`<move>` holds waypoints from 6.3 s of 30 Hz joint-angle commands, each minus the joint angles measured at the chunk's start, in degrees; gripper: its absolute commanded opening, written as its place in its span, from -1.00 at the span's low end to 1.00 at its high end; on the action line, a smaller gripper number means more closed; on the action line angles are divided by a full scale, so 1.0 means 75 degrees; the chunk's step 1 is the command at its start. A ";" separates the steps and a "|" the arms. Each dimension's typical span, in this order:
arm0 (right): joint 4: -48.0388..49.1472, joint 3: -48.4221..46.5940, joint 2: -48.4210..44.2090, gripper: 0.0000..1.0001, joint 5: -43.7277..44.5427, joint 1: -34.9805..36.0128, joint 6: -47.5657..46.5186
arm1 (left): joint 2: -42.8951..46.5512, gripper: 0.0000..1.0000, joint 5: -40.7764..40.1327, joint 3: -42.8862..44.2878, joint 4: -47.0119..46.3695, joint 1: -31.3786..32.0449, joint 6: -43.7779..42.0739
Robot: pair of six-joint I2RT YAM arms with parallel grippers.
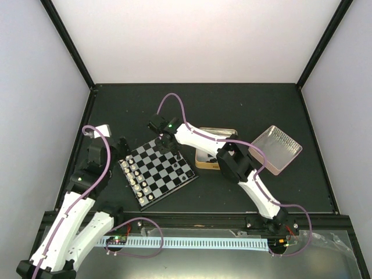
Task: Set up the chess pieces on the board
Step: Place the chess piece on the chessboard, then pick up the chess piece from the storage box, then place the chess piece on the chessboard.
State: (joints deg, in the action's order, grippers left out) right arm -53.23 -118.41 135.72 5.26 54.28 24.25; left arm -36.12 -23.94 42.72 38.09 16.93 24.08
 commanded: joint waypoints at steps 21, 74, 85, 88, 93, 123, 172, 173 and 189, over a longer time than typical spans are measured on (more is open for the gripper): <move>0.0676 0.0310 -0.0832 -0.43 -0.0332 0.0029 0.0299 | 0.0096 0.84 0.0554 -0.0043 -0.0285 -0.0074 -0.0166; 0.2401 0.5262 -0.2581 -0.33 0.1970 -0.2110 0.2811 | 0.0176 0.91 0.4259 -0.0645 -0.2262 -0.0069 0.0150; 0.2648 0.5984 -0.2998 -0.67 0.1672 -0.2124 0.3016 | 0.0157 0.92 0.4277 -0.0703 -0.2285 -0.0066 0.0176; 0.2724 0.6043 -0.3005 -0.77 0.1608 -0.2128 0.2990 | 0.0186 0.92 0.4291 -0.0704 -0.2271 -0.0069 0.0178; 0.2851 0.6095 -0.3014 -0.85 0.1603 -0.2157 0.2914 | 0.0237 0.92 0.4291 -0.0705 -0.2224 -0.0066 0.0188; 0.7730 0.8249 -0.7938 -0.82 -0.6048 -0.2182 -0.0228 | -0.1416 0.71 0.9493 0.0106 -0.4654 -0.0055 0.2838; 0.7077 0.8005 -0.8215 0.27 -0.7371 -0.2057 -0.1325 | -0.2718 -0.97 1.0840 0.0973 -0.4016 0.0703 0.3003; 0.7151 0.8113 -0.8312 0.33 -0.7083 -0.2071 -0.1252 | -0.2668 -0.97 1.0471 0.1040 -0.3646 0.0709 0.2755; 0.6791 0.9299 -0.9148 0.54 -0.1481 -0.2111 0.0036 | -0.3305 -0.97 0.3740 0.0319 -0.1168 0.1838 0.0632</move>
State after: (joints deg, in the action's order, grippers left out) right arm -1.26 -49.60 68.29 -13.21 38.52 23.27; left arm -57.54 16.99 47.03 26.13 29.63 31.79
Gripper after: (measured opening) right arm 0.768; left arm 0.076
